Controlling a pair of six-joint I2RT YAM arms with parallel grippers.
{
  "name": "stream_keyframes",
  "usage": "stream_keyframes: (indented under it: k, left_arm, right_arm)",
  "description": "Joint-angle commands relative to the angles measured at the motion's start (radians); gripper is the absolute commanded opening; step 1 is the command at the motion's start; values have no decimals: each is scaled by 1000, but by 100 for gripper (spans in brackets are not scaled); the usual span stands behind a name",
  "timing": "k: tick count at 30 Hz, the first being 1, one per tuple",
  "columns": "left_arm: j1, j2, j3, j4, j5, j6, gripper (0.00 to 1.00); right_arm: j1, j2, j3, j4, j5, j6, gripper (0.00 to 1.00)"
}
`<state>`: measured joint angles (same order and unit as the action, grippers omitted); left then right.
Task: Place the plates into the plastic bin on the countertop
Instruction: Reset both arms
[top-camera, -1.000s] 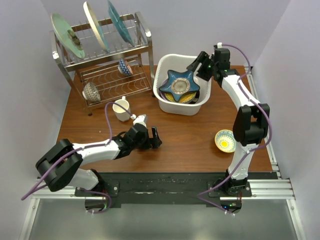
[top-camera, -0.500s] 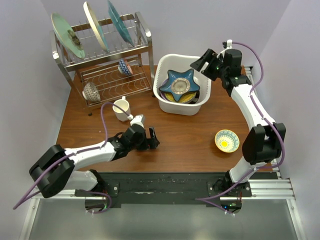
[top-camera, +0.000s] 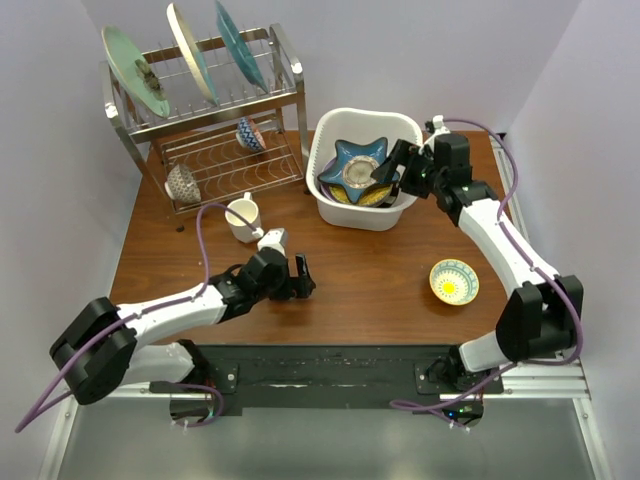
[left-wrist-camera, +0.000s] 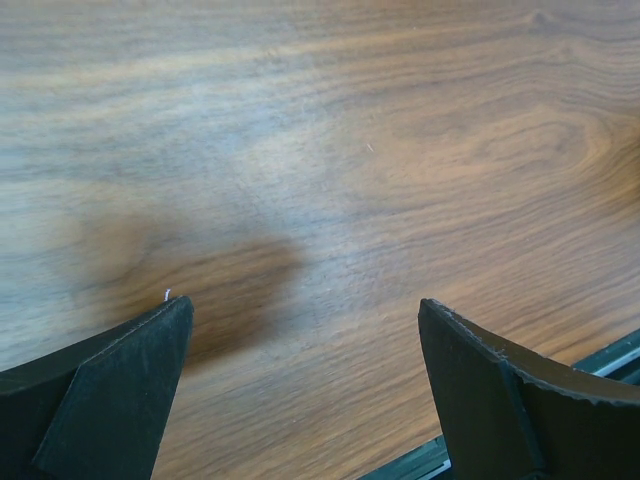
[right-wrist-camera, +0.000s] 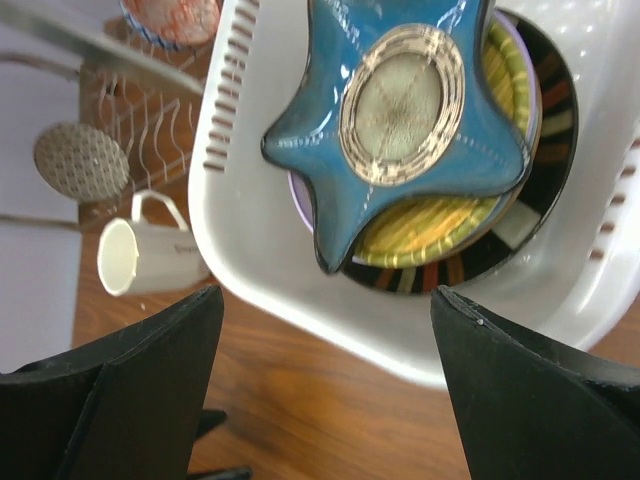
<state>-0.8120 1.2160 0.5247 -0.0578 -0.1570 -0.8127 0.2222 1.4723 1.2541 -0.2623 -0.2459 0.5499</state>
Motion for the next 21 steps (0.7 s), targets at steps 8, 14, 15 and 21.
stream_keyframes:
  k: [8,14,15,21]
  left_arm:
    - [7,-53,86,-57,-69,64,100]
    - [5,-56,103,-74,-98,64,100]
    - [5,-58,104,-77,-107,64,100]
    - [5,-76,110,-100,-136,66,100]
  right_arm:
    - [66,-227,-280,-28,111,-61,91]
    - [66,-332,-445,-23,145,-56,92]
    - [65,-345,-468,-17,145,-48,94]
    - [66,-405,-649,11,197,-44,96]
